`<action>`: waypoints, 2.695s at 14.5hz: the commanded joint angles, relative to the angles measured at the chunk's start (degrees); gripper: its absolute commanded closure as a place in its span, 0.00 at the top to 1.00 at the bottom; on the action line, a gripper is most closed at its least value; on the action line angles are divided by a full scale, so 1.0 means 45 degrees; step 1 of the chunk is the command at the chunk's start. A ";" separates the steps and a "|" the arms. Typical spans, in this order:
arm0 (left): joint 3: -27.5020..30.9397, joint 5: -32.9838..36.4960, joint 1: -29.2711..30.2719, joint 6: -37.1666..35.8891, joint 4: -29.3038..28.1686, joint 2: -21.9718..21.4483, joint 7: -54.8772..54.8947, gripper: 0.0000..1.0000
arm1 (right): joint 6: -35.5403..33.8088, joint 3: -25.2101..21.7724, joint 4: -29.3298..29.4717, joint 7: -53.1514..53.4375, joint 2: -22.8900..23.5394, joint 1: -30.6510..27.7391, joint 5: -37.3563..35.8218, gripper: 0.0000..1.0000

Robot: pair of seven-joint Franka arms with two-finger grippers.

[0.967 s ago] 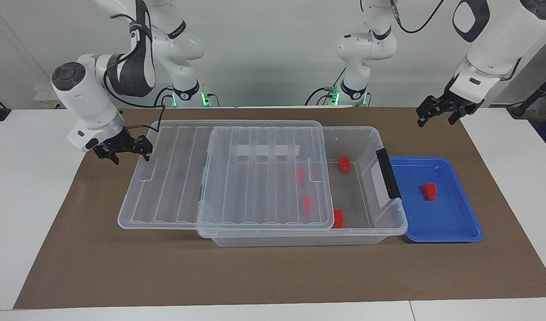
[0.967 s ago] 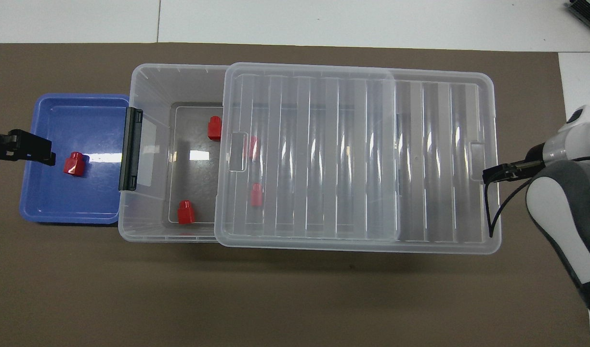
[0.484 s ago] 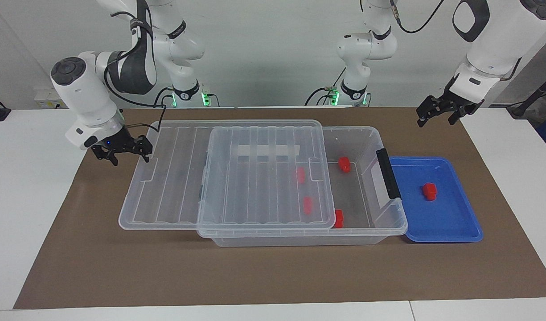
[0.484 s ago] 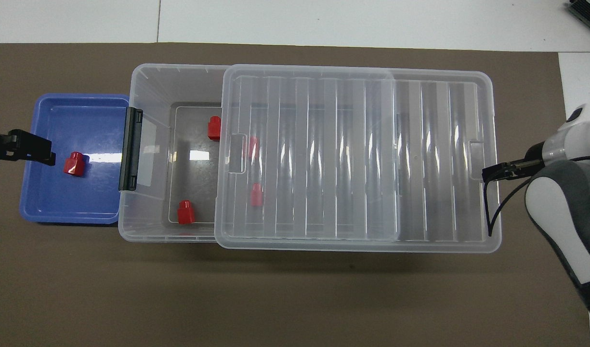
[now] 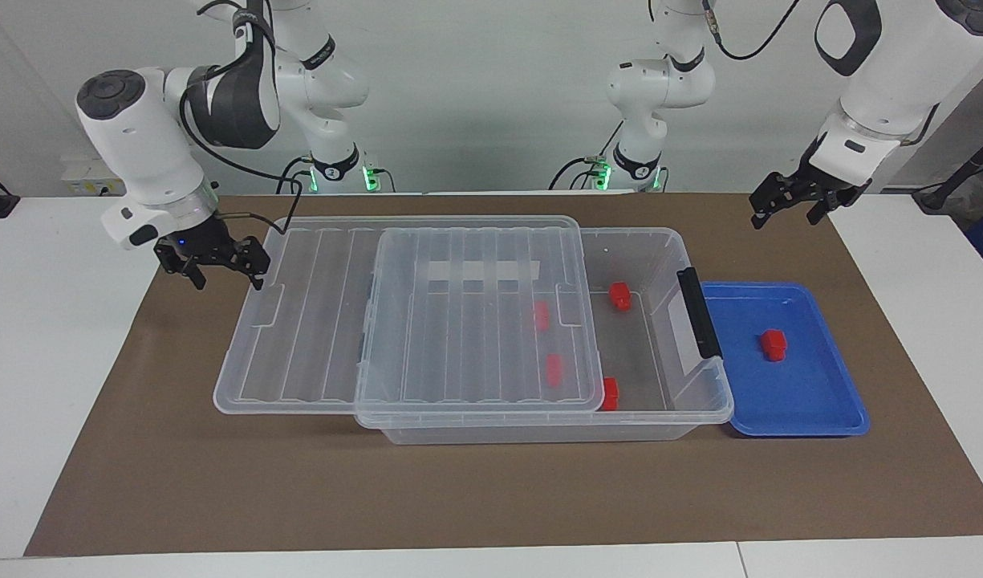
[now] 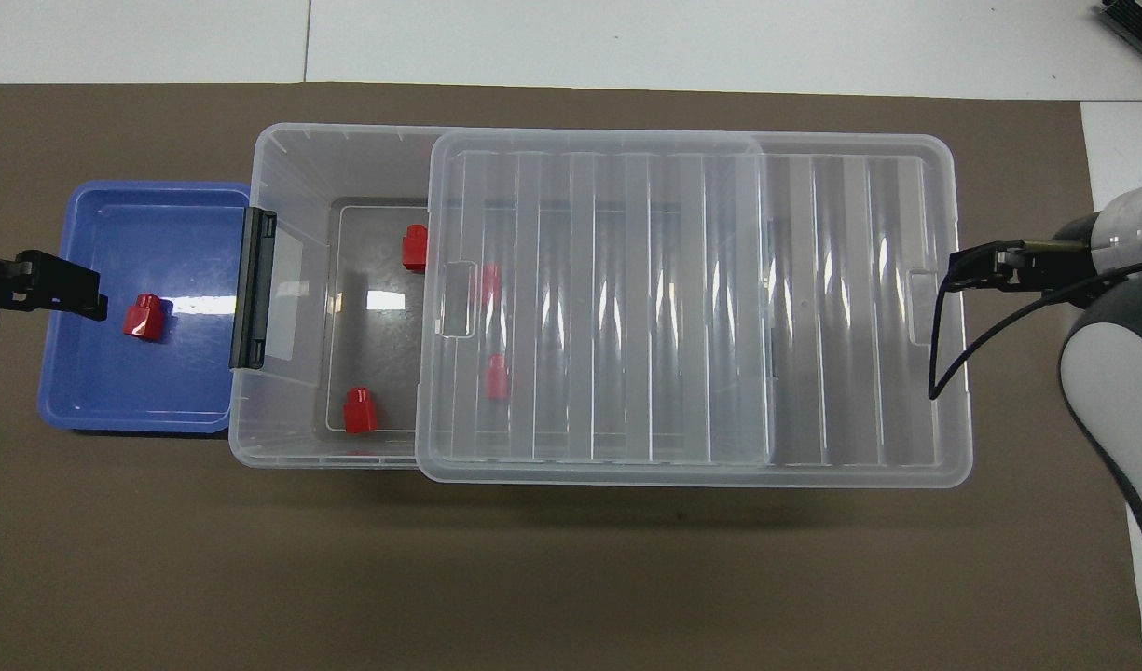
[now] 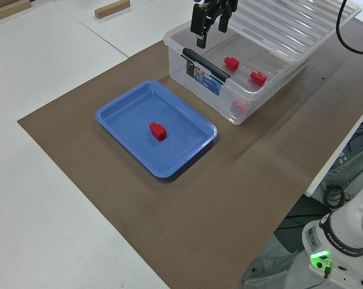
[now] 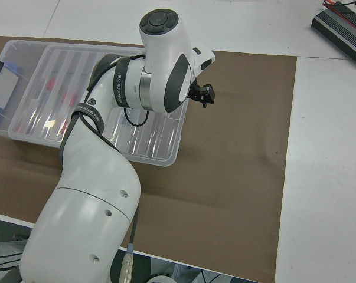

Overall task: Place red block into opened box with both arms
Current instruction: 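Release the lid with the right gripper while the left gripper reaches the tray, then grasp the red block in the blue tray with the left gripper and lift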

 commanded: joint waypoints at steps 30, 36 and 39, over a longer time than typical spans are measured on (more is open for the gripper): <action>-0.0033 0.0356 0.2575 1.2767 -0.7134 0.2699 0.5376 1.00 | -0.3082 -0.0059 0.1373 -0.0368 -0.0673 -0.0176 0.0128 1.00; -0.0052 0.0356 0.2556 1.2825 -0.7134 0.2699 0.5278 0.80 | -0.3024 -0.0059 0.1333 -0.0309 -0.0693 -0.0196 0.0128 1.00; -0.0052 0.0356 0.2556 1.2884 -0.7153 0.2718 0.5278 0.79 | -0.3004 -0.0059 0.1333 -0.0289 -0.0693 -0.0196 0.0128 1.00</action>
